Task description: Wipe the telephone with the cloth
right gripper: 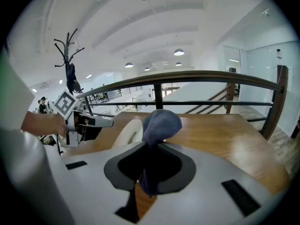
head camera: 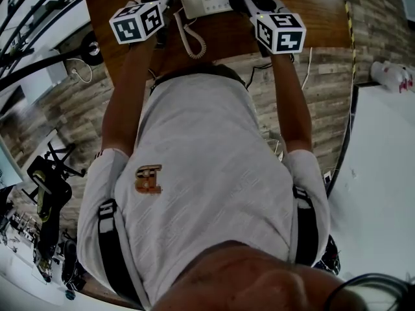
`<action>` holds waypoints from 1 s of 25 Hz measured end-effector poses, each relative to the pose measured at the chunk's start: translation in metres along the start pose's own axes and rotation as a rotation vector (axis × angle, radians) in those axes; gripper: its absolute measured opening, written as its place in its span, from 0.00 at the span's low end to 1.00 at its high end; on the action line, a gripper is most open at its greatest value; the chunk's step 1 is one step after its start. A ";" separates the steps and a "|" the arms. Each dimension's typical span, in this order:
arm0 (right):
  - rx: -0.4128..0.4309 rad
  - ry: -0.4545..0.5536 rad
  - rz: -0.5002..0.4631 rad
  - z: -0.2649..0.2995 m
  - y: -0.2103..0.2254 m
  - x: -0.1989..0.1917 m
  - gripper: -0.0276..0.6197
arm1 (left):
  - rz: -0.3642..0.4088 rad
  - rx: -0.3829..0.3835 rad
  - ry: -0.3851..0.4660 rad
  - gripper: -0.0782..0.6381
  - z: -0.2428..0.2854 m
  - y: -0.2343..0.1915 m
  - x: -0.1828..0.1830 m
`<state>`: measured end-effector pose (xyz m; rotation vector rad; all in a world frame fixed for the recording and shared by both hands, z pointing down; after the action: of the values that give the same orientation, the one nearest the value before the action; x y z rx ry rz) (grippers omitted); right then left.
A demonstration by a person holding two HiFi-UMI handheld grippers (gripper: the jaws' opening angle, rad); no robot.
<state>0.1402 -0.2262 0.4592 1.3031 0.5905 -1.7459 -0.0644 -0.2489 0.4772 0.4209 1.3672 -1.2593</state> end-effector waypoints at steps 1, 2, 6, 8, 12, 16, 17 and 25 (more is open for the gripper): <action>0.009 0.024 0.001 0.001 -0.004 0.009 0.14 | -0.001 -0.011 0.017 0.27 -0.002 0.004 0.006; 0.019 0.048 -0.001 0.001 -0.007 0.018 0.14 | 0.002 -0.023 0.035 0.27 -0.004 0.009 0.013; 0.067 0.141 -0.020 0.003 -0.025 0.050 0.14 | 0.046 -0.068 0.117 0.23 -0.011 0.026 0.042; 0.095 0.197 -0.027 0.003 -0.036 0.066 0.14 | 0.075 -0.094 0.167 0.21 -0.016 0.034 0.057; 0.150 0.321 -0.025 -0.002 -0.058 0.097 0.14 | 0.125 -0.154 0.257 0.18 -0.028 0.055 0.080; 0.203 0.440 -0.031 -0.008 -0.077 0.124 0.14 | 0.250 -0.200 0.348 0.15 -0.038 0.076 0.100; 0.215 0.469 -0.037 -0.010 -0.081 0.130 0.14 | 0.270 -0.210 0.370 0.15 -0.040 0.080 0.104; 0.325 0.617 -0.112 -0.032 -0.113 0.150 0.14 | 0.343 -0.251 0.488 0.13 -0.061 0.103 0.127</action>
<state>0.0480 -0.1946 0.2946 2.1038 0.7467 -1.5558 -0.0418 -0.2140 0.3079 0.7824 1.7474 -0.7133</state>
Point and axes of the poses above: the fingertips, and each gripper's own axes: z forward along the fingers, y to its right, x out of its top, the point moved 2 cm from there along -z, backward along the fingers, and after that the axes turned 15 degrees about y, right-handed, at the moved point
